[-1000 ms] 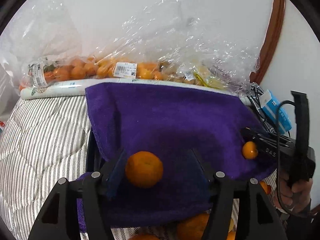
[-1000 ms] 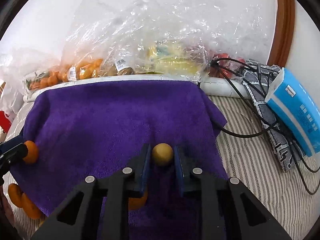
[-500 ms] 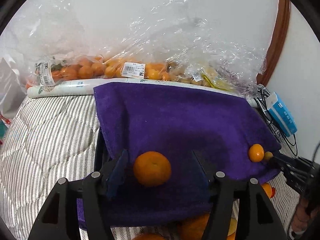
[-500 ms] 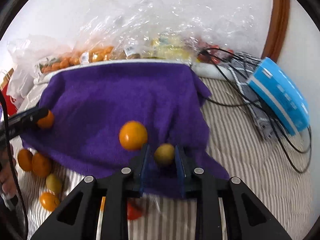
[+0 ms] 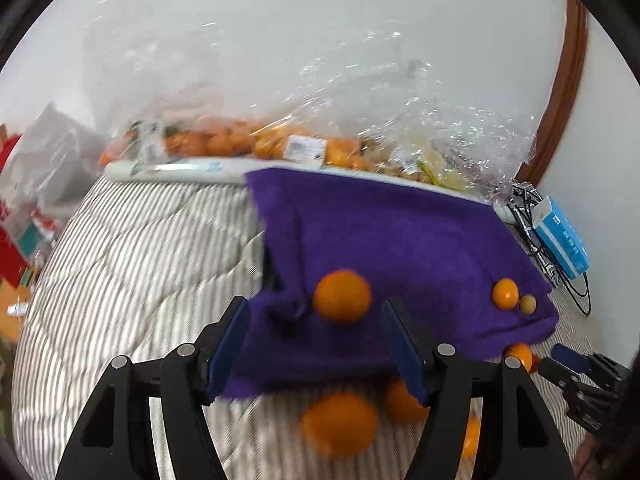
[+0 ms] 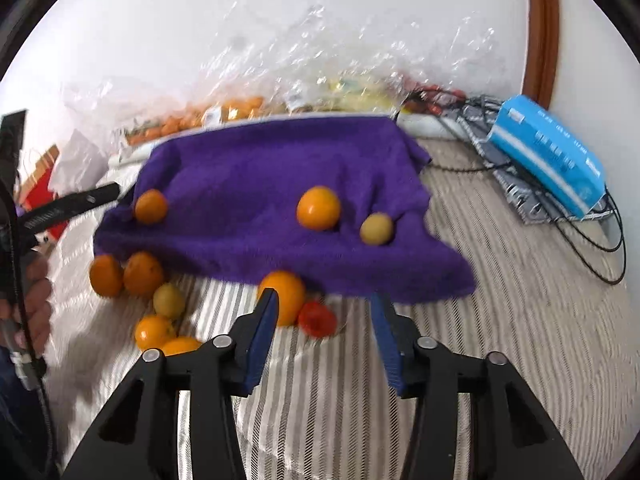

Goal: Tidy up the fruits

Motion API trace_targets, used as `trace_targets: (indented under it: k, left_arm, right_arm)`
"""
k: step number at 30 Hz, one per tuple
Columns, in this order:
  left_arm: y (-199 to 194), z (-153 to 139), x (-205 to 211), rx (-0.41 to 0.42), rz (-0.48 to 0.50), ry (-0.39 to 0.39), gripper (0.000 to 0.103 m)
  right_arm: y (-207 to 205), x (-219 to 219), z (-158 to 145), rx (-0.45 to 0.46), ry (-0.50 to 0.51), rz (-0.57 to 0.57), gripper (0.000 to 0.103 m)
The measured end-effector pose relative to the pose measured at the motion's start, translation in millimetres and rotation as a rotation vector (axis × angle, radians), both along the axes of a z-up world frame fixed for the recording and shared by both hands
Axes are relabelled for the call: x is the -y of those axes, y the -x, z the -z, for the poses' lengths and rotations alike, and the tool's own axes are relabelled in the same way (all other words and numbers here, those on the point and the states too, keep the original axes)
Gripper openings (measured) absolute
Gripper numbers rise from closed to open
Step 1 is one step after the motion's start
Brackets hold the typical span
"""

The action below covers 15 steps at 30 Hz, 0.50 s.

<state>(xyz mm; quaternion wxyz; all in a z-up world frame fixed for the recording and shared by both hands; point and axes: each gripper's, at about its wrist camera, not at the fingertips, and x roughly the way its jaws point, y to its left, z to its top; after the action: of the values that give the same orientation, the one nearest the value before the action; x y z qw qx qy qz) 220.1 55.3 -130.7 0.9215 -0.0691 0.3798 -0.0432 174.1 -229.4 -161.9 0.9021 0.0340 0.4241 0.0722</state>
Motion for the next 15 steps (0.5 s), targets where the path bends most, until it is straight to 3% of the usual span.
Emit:
trace_targets:
  k: [5, 15]
  left_arm:
    - [25.3, 5.5, -20.7, -0.034, -0.026, 0.016, 0.066]
    - [64.3, 16.4, -31.8, -0.068, -0.041, 0.015, 0.067]
  right_arm:
    - [1.2, -6.9, 10.3, 0.015, -0.002, -0.032, 0.038]
    - [4.3, -18.2, 19.0, 0.031, 0.107, -0.148, 0.039]
